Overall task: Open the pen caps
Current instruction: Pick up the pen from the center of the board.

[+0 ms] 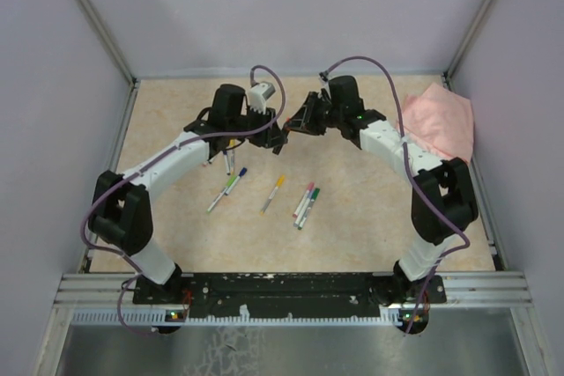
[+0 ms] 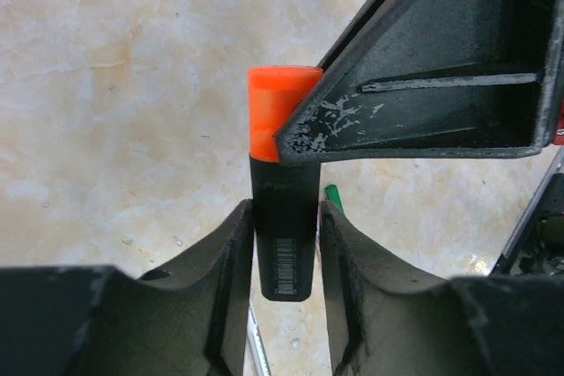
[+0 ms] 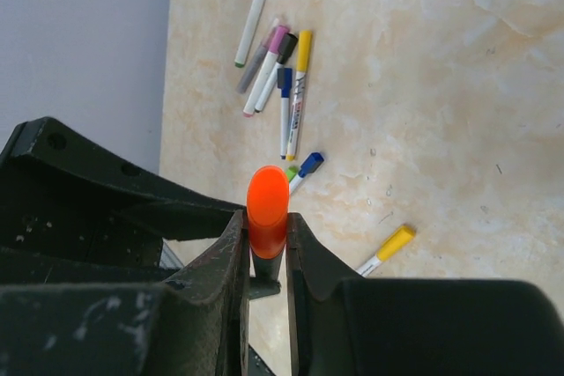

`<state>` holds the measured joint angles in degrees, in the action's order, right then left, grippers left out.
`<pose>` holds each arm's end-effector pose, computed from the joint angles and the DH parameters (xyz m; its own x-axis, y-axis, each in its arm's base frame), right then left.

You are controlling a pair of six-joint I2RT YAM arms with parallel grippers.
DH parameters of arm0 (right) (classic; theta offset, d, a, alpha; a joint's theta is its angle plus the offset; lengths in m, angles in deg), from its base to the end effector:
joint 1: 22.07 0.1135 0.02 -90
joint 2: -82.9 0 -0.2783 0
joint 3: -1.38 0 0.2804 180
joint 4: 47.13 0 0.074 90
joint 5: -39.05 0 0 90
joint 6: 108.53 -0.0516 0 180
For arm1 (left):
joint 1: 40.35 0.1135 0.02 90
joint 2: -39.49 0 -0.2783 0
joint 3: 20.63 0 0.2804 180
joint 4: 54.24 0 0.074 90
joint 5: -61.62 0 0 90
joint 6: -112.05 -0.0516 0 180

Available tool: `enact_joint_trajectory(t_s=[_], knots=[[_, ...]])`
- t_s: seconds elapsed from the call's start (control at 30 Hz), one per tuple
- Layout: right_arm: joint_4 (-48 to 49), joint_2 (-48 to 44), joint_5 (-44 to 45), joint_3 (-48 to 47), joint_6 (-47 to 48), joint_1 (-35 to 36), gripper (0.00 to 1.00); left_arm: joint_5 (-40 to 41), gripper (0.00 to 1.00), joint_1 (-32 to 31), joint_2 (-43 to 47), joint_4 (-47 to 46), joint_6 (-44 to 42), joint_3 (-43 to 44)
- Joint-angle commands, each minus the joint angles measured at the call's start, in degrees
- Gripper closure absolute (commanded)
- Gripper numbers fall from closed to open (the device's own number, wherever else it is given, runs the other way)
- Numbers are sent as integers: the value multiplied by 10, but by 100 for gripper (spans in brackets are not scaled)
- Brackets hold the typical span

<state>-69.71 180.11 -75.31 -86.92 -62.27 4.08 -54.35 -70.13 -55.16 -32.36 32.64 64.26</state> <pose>0.3812 0.2109 0.2830 -0.8346 0.2919 -0.4671 -0.1940 0.6380 0.7452 0.3545 -0.2289 0.2802 -0.5891 0.1467 -0.7946 0.6733 0.6329 -0.3823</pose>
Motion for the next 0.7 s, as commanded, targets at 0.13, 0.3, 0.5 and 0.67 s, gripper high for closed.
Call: enact_joint_trajectory(t_s=[0.13, 0.3, 0.5, 0.67], knots=[[197, -49, -108, 59, -30, -26, 97, -22, 32, 7, 63, -17, -1, -3], [315, -72, -187, 111, -34, -56, 96, -52, 18, 61, 134, -54, 12, -27], [430, -83, -254, 140, -42, -72, 97, -170, 1, 119, 188, -182, 93, -90], [553, -77, -301, 148, -92, -76, 97, -314, 1, 130, 152, -334, 234, -136]])
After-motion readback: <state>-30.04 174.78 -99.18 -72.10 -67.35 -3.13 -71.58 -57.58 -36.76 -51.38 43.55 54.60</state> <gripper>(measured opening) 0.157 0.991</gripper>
